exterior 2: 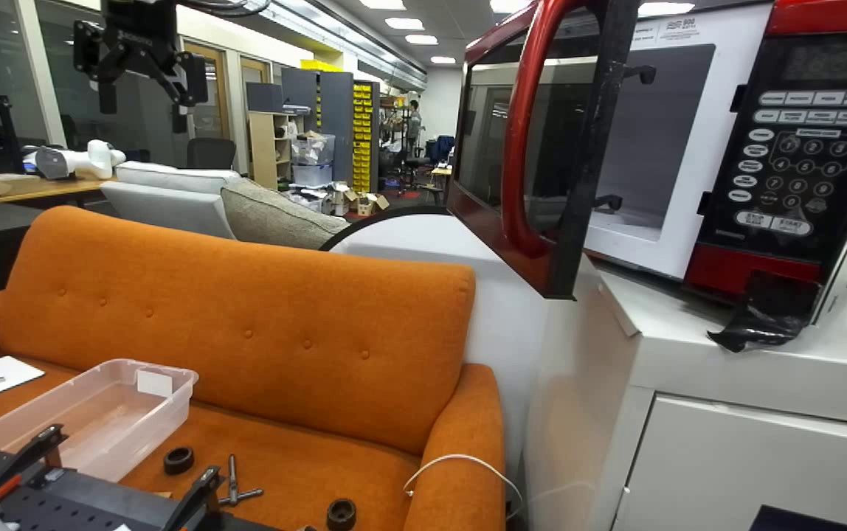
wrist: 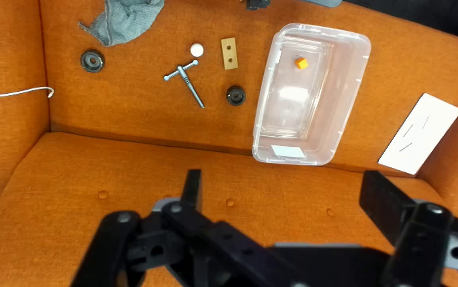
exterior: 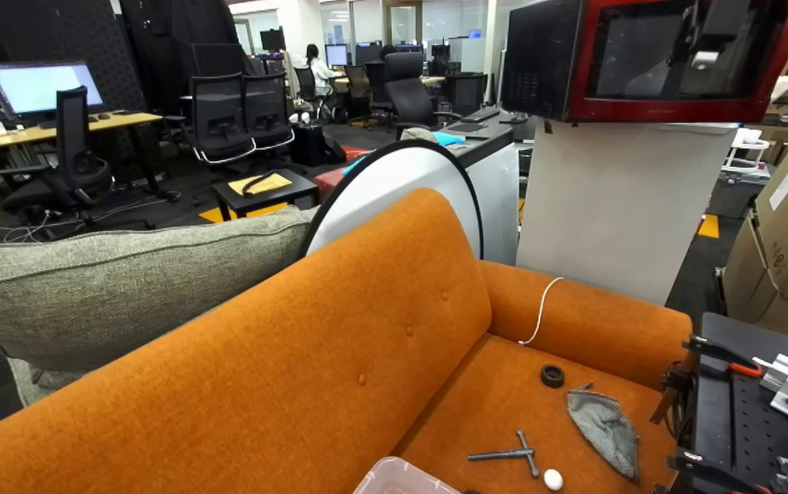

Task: Close the microwave door

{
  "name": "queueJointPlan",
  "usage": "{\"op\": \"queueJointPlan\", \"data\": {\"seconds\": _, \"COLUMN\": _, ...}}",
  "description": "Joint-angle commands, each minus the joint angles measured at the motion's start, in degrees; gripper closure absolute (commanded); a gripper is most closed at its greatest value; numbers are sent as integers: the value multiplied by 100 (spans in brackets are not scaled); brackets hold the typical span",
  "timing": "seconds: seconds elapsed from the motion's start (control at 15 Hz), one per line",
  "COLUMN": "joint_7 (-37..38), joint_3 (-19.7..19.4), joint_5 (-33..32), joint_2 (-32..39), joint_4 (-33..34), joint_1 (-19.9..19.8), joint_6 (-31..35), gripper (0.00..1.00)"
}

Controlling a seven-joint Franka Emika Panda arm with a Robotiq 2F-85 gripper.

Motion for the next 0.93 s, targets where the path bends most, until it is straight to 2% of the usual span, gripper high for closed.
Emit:
{"op": "queueJointPlan", "data": {"seconds": 0.0, "joint_7": 198, "joint_3": 186, "joint_5": -395, "joint_2": -71, "joint_4": -145, "joint_1": -330, "joint_6": 716, "gripper": 0}}
{"op": "queueJointPlan", "data": {"seconds": 0.27, "joint_7": 583, "joint_3": 158, "joint_5": -1063, "joint_2": -170, "joint_4": -207, "joint_1": -753, "joint_6": 1640, "gripper": 0}}
{"op": "queueJointPlan", "data": {"seconds": 0.73, "joint_7": 1683, "joint_3": 407, "joint_5": -2649, "joint_2": -997, "joint_4": -496, "joint_1": -1711, "joint_6": 1704, "gripper": 0}}
{"op": "queueJointPlan", "data": {"seconds": 0.8, "joint_7": 1365, "joint_3": 190, "joint_5": -2395, "joint_2": -847, "joint_4": -303, "joint_1": -1398, "joint_6": 1527, "gripper": 0}}
{"op": "queueJointPlan", "data": {"seconds": 0.87, "joint_7": 1491, "joint_3": 229, "joint_5": -2513, "joint_2": -958, "joint_4": -377, "joint_1": -1492, "joint_6": 1530, "gripper": 0}}
